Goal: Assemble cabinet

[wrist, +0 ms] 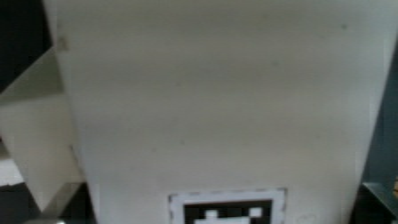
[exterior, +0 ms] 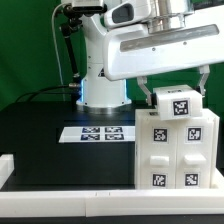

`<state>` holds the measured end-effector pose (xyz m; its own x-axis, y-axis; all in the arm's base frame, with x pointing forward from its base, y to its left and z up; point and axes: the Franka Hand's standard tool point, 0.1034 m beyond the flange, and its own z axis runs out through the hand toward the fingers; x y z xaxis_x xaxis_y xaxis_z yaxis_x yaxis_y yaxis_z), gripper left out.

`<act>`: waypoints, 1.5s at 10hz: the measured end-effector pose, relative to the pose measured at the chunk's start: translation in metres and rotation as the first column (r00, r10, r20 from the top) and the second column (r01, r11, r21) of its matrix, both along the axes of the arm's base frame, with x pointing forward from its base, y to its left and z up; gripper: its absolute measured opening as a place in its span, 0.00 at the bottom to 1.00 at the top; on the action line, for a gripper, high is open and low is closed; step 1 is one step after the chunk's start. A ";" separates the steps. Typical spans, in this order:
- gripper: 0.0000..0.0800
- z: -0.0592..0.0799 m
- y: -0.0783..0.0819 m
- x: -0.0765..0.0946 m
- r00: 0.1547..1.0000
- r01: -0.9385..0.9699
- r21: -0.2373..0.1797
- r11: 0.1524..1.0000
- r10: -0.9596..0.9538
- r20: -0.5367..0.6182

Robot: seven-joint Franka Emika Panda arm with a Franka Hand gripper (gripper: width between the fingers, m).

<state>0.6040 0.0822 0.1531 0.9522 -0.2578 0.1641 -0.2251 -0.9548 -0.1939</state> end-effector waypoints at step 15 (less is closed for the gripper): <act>0.70 -0.001 0.002 -0.003 0.372 0.928 0.112 0.355 -0.873 -0.317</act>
Offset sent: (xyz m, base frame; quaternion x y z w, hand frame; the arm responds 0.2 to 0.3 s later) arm 0.0000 0.0000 0.0000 0.0000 0.0000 0.1296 0.9916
